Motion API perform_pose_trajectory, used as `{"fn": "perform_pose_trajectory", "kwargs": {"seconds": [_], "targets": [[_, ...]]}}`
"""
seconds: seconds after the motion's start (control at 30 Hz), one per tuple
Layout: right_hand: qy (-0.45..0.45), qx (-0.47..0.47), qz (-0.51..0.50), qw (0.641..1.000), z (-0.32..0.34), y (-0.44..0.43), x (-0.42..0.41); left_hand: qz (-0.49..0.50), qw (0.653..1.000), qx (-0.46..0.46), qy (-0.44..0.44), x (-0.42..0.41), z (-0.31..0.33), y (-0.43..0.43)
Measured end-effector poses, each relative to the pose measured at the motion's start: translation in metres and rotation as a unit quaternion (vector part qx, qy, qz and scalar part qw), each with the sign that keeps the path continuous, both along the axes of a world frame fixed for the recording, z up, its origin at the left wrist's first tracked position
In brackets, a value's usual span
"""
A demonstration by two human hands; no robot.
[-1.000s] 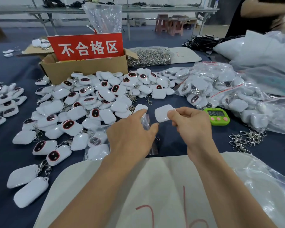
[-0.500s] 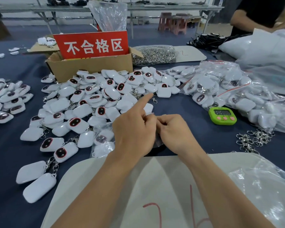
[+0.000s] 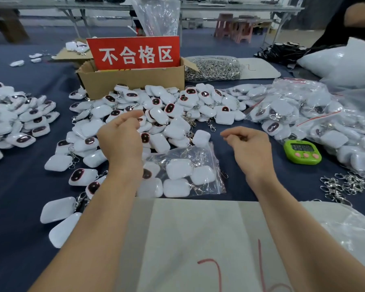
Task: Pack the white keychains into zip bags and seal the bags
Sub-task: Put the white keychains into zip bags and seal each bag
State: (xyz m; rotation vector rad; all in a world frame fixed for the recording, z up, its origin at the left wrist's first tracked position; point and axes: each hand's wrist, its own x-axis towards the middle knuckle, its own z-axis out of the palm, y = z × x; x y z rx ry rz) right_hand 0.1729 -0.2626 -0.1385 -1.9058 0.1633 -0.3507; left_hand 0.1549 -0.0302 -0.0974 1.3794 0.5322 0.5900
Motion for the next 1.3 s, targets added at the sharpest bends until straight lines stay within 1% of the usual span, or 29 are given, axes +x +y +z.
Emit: {"fn": "perform_pose_trajectory", "kwargs": {"seconds": [0.03, 0.07, 0.1, 0.13, 0.17, 0.2, 0.23, 0.27, 0.3, 0.33, 0.4, 0.5, 0.53, 0.63, 0.7, 0.8, 0.87, 0.9, 0.97, 1.07, 1.13, 1.23, 1.3], "targets": [[0.000, -0.016, 0.025, 1.000, 0.002, 0.004, 0.007, -0.017, 1.000, 0.009, 0.008, 0.001, 0.000, 0.006], [0.004, -0.035, 0.058, 0.998, 0.003, 0.007, 0.014, -0.055, 0.998, 0.040, 0.018, 0.002, 0.001, 0.011], [0.011, -0.059, 0.098, 0.993, 0.005, 0.011, 0.019, -0.117, 0.988, 0.092, 0.027, 0.002, 0.001, 0.016], [0.018, -0.088, 0.137, 0.986, 0.006, 0.014, 0.023, -0.199, 0.967, 0.157, 0.029, 0.001, 0.002, 0.020], [0.024, -0.119, 0.170, 0.978, 0.007, 0.016, 0.025, -0.285, 0.933, 0.218, 0.027, 0.001, 0.004, 0.022], [0.027, -0.148, 0.193, 0.970, 0.008, 0.016, 0.026, -0.360, 0.891, 0.274, 0.029, 0.000, 0.006, 0.023], [0.030, -0.172, 0.205, 0.963, 0.009, 0.016, 0.026, -0.412, 0.850, 0.326, 0.041, 0.000, 0.007, 0.022], [0.033, -0.190, 0.212, 0.958, 0.009, 0.015, 0.026, -0.439, 0.815, 0.374, 0.060, 0.000, 0.007, 0.020], [0.036, -0.203, 0.216, 0.955, 0.009, 0.014, 0.026, -0.451, 0.791, 0.406, 0.081, 0.000, 0.008, 0.016], [0.034, -0.211, 0.218, 0.952, 0.008, 0.013, 0.026, -0.456, 0.780, 0.417, 0.096, 0.000, 0.008, 0.013], [0.025, -0.206, 0.212, 0.955, 0.007, 0.012, 0.025, -0.456, 0.788, 0.397, 0.112, 0.000, 0.006, 0.011], [0.008, -0.155, 0.204, 0.967, 0.005, 0.008, 0.025, -0.433, 0.808, 0.379, 0.124, 0.001, 0.002, 0.011], [0.006, -0.155, 0.209, 0.965, 0.005, 0.008, 0.025, -0.425, 0.811, 0.384, 0.122, 0.001, 0.001, 0.010], [0.018, -0.206, 0.244, 0.948, 0.005, 0.007, 0.024, -0.405, 0.825, 0.378, 0.113, 0.001, -0.003, 0.008], [0.015, -0.229, 0.265, 0.936, 0.006, 0.006, 0.025, -0.386, 0.850, 0.342, 0.104, 0.000, -0.005, 0.007], [0.018, -0.232, 0.259, 0.937, 0.004, 0.003, 0.024, -0.298, 0.900, 0.306, 0.091, 0.000, -0.005, 0.010], [0.013, -0.204, 0.243, 0.948, 0.002, 0.001, 0.023, -0.260, 0.910, 0.310, 0.097, 0.000, -0.003, 0.014], [0.007, -0.183, 0.235, 0.955, 0.001, 0.000, 0.022, -0.256, 0.907, 0.317, 0.106, 0.000, -0.001, 0.017], [-0.004, -0.136, 0.213, 0.967, 0.001, 0.000, 0.019, -0.266, 0.892, 0.341, 0.133, -0.002, 0.004, 0.020], [-0.012, -0.085, 0.162, 0.983, -0.001, -0.002, 0.015, -0.289, 0.844, 0.413, 0.183, -0.005, 0.012, 0.016], [-0.021, -0.046, 0.098, 0.994, -0.001, -0.005, 0.011, -0.286, 0.821, 0.452, 0.197, -0.006, 0.017, 0.012], [-0.041, 0.025, 0.014, 0.999, 0.003, -0.009, -0.001, -0.293, 0.799, 0.476, 0.222, -0.009, 0.024, 0.008], [-0.050, 0.066, -0.010, 0.996, 0.004, -0.011, -0.012, -0.293, 0.782, 0.492, 0.244, -0.012, 0.027, 0.008]]}}
